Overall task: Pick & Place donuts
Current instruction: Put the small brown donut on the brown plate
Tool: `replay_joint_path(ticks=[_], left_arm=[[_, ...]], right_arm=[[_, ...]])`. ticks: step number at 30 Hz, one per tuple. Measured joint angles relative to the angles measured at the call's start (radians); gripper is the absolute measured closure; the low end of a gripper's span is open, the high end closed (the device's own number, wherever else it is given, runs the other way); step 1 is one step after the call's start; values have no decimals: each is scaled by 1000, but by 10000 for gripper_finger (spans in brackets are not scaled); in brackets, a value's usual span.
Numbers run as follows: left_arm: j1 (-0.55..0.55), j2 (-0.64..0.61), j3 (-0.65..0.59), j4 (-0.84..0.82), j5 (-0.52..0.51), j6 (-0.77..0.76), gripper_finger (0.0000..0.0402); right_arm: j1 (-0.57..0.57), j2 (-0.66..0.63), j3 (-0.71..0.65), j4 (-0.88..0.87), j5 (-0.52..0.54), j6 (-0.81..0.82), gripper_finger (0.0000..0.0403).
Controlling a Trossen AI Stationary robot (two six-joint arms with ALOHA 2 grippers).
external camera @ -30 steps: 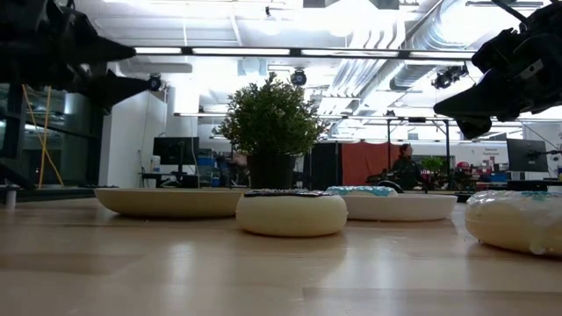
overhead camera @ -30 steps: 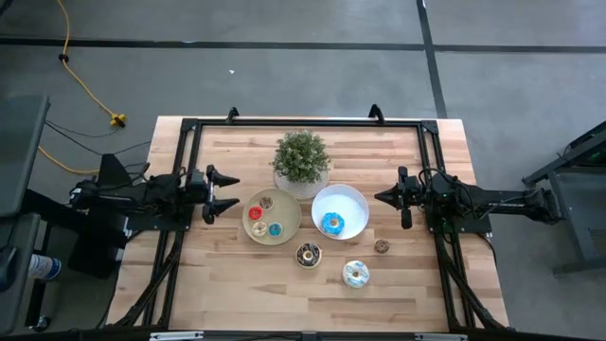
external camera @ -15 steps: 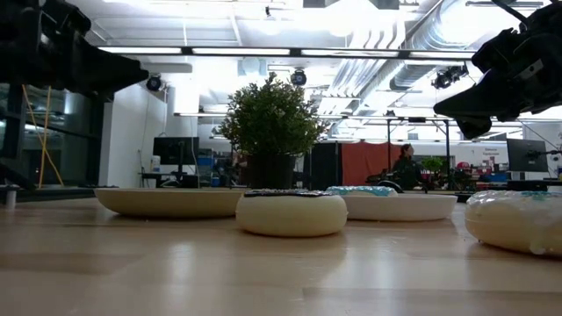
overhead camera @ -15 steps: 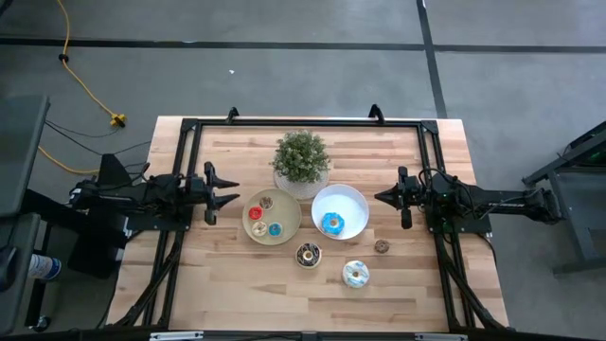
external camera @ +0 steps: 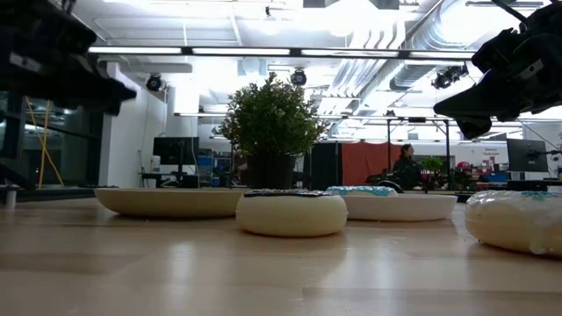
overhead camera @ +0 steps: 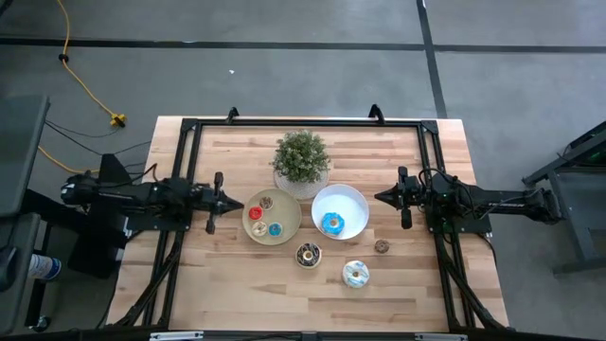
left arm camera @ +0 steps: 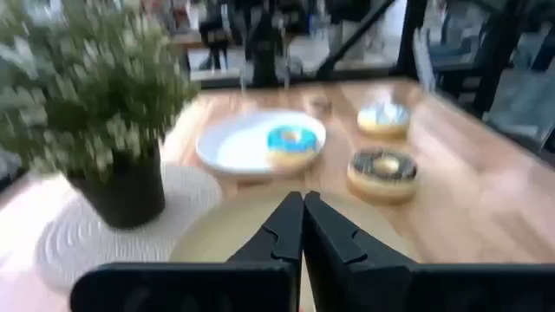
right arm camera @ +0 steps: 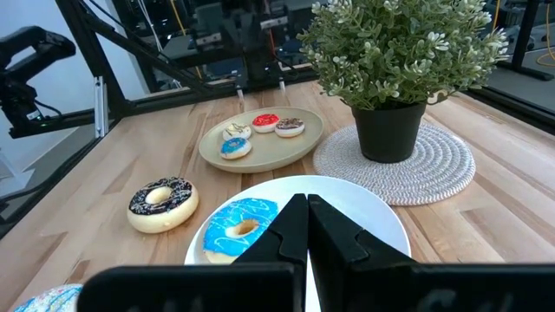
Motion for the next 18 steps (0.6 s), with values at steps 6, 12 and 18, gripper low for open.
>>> replay_joint_path(ticks=[6,12,18], left_arm=[[0,83,0,4,-27,24,400],[0,92,0,22,-98,26,401],[1,91,0,28,-124,78,401]], right_arm=[[0,0,0,0,0,0,402],[0,0,0,0,0,0,402],[0,0,0,0,0,0,402]])
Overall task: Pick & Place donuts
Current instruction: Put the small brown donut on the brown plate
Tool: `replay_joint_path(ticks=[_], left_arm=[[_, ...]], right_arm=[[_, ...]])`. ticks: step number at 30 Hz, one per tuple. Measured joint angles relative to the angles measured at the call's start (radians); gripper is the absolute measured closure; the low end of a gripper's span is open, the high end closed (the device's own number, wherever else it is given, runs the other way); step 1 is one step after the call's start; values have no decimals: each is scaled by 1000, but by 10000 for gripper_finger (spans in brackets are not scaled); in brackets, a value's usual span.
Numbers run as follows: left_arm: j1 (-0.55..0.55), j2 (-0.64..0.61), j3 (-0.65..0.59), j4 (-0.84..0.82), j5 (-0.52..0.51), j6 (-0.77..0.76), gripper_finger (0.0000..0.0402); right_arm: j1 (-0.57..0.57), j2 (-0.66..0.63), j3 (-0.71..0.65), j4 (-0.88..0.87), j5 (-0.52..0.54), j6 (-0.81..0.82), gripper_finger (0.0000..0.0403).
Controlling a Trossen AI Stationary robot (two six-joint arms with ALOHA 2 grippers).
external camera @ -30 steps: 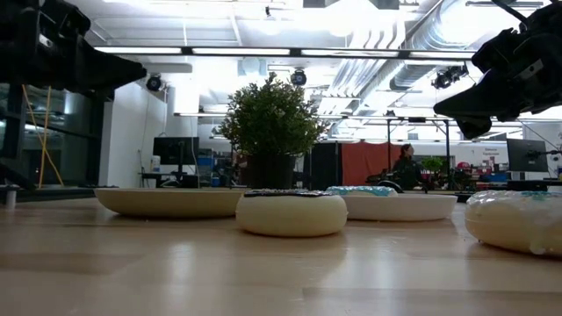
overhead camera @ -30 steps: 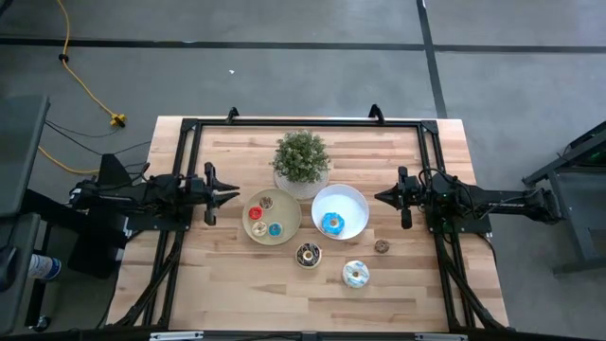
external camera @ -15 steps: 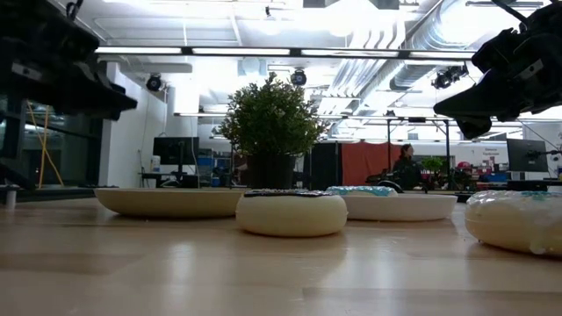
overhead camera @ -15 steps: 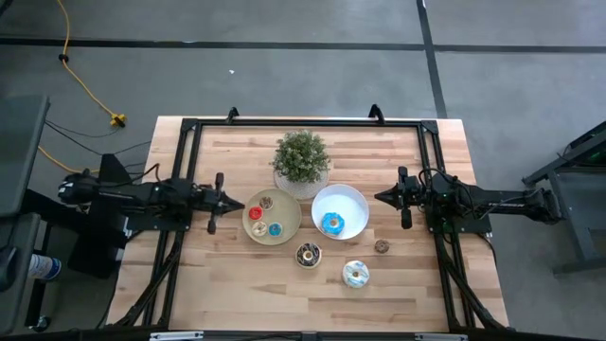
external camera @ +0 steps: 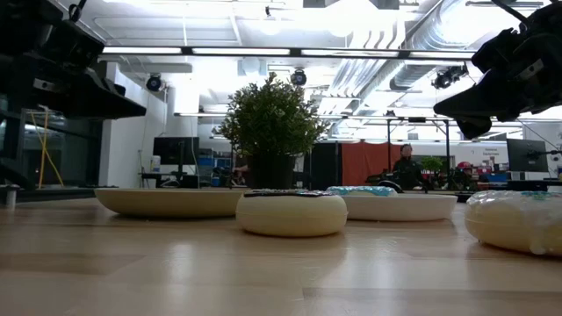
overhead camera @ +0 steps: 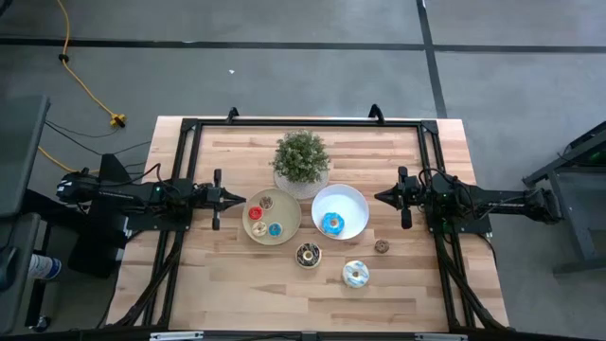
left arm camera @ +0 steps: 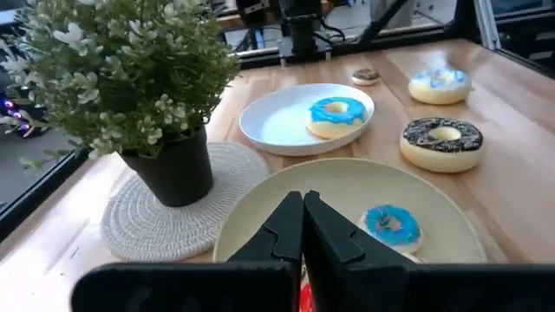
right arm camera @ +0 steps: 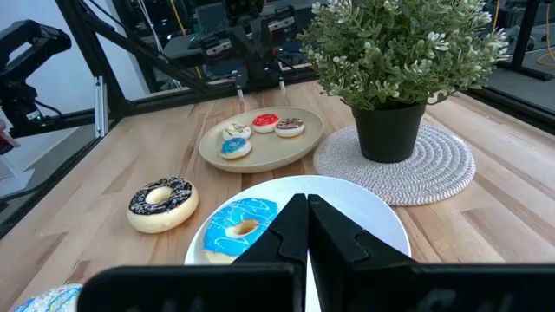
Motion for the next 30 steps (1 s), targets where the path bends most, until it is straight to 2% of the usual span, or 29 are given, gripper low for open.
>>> replay_joint_path(ticks=[5,11,15,22,25,30], left_arm=[[61,-71,0,2,-4,-87,401],[204,-165,0,-28,157,-78,401],[173,-260,0,-21,175,-73,401],[82,-252,0,16,228,-30,401],[84,-251,0,86,236,-29,401],[84,-251,0,114,249,-29,401]], right_arm=[[0,0,0,0,0,0,402],[0,0,0,0,0,0,402],[0,0,0,0,0,0,402],[0,0,0,1,0,0,402],[0,-1,0,0,0,0,402],[0,-1,0,0,0,0,402]])
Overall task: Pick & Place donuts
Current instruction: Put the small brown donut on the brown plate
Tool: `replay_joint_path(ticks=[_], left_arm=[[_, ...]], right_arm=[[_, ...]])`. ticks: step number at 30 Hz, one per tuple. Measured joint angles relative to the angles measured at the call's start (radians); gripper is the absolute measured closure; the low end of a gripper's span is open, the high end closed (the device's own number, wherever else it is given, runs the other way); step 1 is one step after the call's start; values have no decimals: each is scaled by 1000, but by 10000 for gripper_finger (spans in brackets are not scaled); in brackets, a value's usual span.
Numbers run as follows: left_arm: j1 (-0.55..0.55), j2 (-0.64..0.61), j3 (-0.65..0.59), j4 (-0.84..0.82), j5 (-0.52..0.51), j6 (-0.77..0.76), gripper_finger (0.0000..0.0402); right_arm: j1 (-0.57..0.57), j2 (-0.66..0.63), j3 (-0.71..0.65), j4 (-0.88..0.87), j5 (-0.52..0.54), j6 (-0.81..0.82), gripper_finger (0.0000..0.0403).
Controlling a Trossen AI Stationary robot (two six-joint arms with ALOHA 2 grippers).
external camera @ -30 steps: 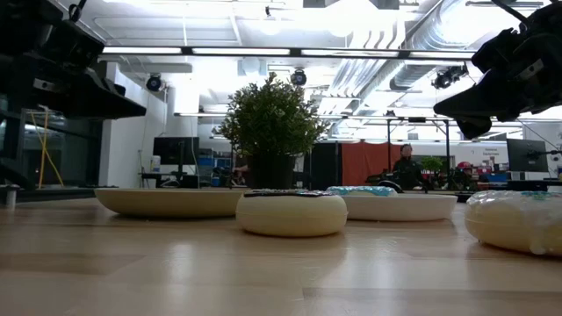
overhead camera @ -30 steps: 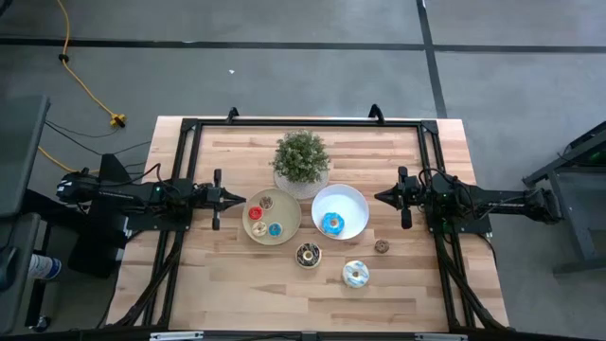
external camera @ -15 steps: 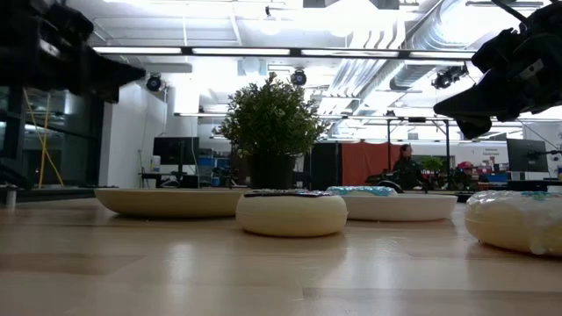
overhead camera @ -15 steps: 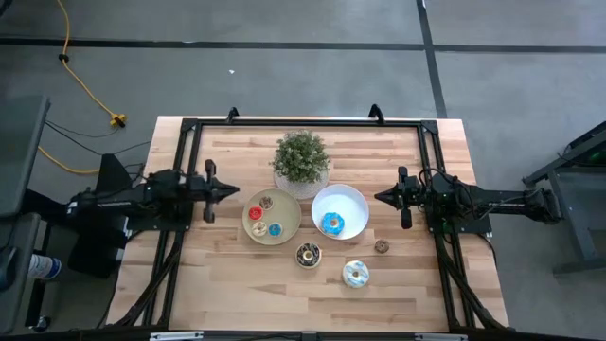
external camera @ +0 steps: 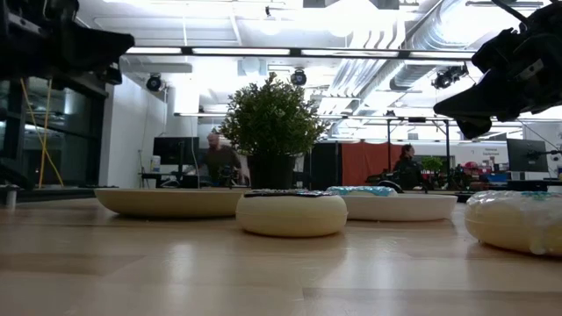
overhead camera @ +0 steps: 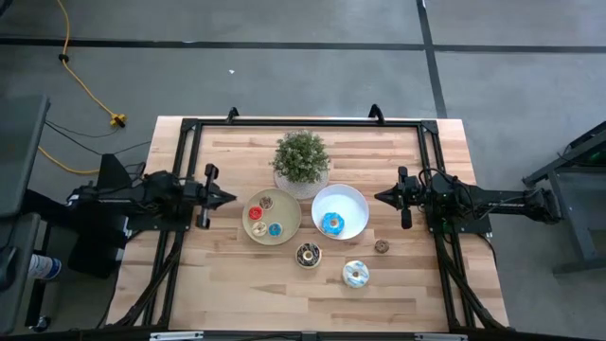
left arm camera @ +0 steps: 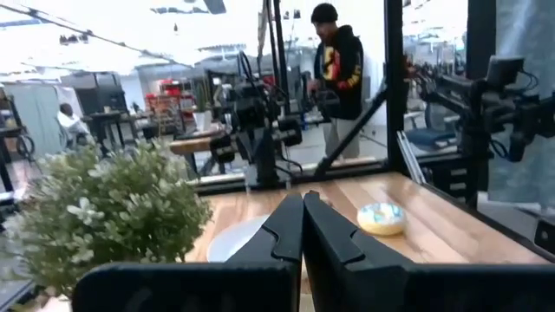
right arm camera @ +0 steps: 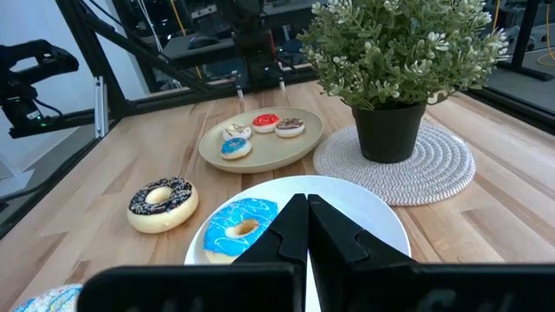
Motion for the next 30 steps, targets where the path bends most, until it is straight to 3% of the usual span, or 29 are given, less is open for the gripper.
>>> replay_joint_path(ticks=[30], left_arm=[[0,0,22,-111,-5,-4,401]], right_arm=[[0,0,0,0,0,0,402]])
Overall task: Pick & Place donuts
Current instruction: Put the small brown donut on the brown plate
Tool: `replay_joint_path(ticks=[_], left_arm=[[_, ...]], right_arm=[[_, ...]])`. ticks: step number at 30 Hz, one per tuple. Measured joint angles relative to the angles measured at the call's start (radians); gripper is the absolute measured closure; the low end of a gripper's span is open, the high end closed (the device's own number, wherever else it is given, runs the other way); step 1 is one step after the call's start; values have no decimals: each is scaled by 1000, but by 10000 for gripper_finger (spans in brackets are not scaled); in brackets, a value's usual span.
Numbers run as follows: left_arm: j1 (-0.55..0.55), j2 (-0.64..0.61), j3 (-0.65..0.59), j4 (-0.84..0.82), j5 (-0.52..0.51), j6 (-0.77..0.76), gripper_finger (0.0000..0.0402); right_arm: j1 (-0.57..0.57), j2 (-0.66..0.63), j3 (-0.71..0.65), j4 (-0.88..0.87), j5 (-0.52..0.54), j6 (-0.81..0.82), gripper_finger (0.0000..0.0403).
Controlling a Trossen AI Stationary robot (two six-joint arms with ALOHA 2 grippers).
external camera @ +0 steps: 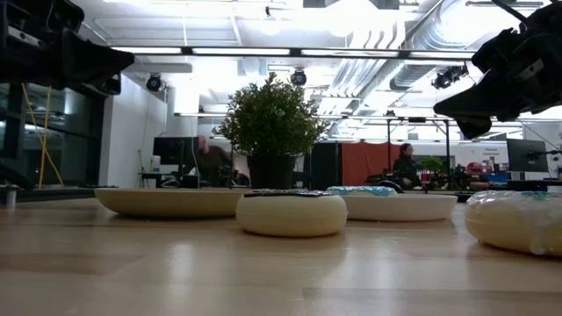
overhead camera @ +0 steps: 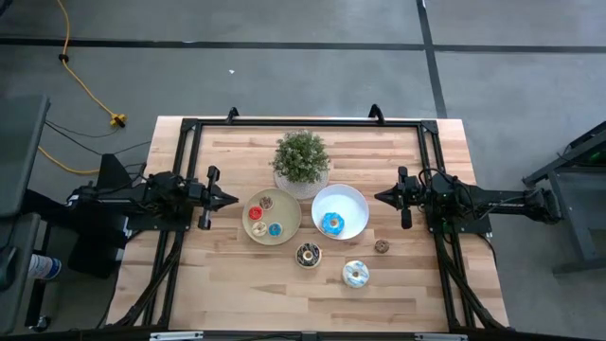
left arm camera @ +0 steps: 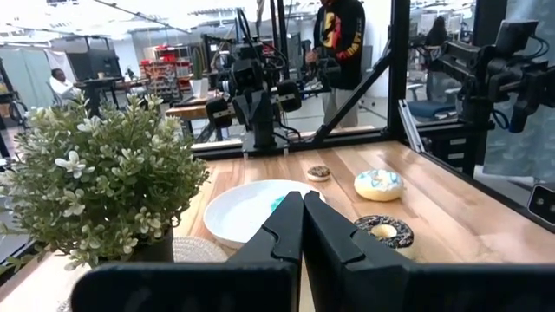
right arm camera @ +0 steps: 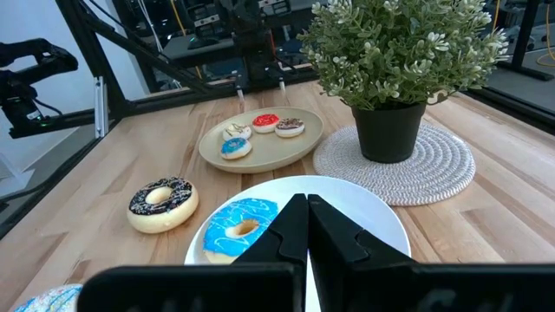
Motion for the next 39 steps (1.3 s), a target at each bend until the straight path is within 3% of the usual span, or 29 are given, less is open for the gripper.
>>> replay_joint_path(ticks=[33,39], left_arm=[[0,0,3,-3,-1,-1,401],[0,0,3,-3,1,-1,401]], right_arm=[[0,0,0,0,0,5,402],[0,-1,12,23,-30,194,402]])
